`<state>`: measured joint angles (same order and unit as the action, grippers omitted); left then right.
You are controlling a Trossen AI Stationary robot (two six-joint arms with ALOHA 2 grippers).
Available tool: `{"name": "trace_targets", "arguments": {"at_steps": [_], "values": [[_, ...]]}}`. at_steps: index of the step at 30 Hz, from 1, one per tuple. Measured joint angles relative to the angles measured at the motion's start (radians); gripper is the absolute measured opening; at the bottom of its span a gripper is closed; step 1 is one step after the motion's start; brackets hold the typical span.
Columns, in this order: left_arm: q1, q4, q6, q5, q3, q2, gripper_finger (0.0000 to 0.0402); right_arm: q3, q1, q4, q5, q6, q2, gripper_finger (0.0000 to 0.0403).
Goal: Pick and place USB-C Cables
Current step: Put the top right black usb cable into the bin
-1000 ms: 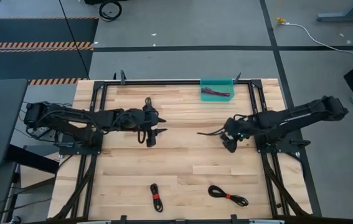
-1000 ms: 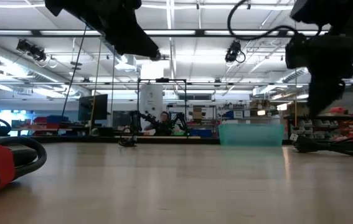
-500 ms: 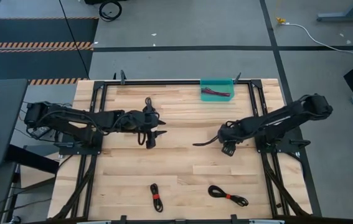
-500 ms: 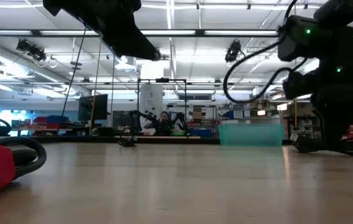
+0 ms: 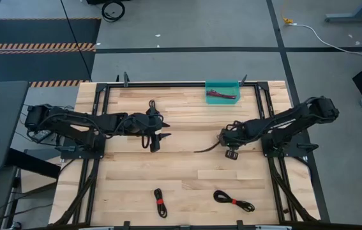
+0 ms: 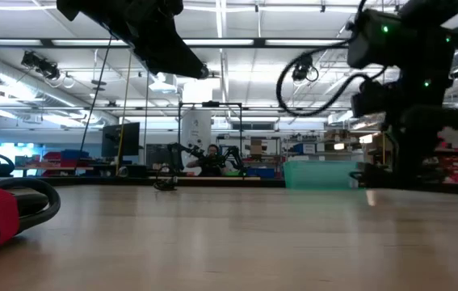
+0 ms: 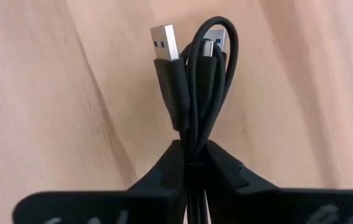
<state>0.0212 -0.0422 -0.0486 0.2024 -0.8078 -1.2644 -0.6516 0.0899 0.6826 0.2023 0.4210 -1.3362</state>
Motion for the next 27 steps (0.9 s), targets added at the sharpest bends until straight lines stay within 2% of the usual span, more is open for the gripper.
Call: {"name": "trace_targets", "arguments": {"at_steps": [2, 5, 10, 16, 21, 27], "values": [[0.000, 0.000, 0.002, 0.000, 0.000, 0.000, 0.0180, -0.036, -0.018, 0.002, 0.054, -0.046, 0.009, 0.0038], [0.000, 0.000, 0.000, 0.000, 0.000, 0.000, 0.0176, -0.099, -0.055, 0.003, 0.197, -0.143, 0.014, 0.0050], [0.000, -0.002, 0.000, 0.000, 0.000, 0.000, 0.0172, -0.214, -0.173, -0.028, 0.384, -0.425, 0.013, 0.0049], [0.000, -0.010, 0.000, 0.000, 0.000, -0.001, 0.0172, -0.311, -0.365, -0.065, 0.393, -0.664, 0.012, 0.0044], [0.000, -0.011, 0.000, 0.000, 0.000, -0.001, 0.0172, -0.331, -0.505, -0.069, 0.375, -0.827, 0.012, 0.0045], [0.000, -0.015, 0.005, 0.000, 0.000, -0.001, 0.0172, -0.331, -0.614, -0.068, 0.292, -0.868, 0.012, 0.0046]]}}
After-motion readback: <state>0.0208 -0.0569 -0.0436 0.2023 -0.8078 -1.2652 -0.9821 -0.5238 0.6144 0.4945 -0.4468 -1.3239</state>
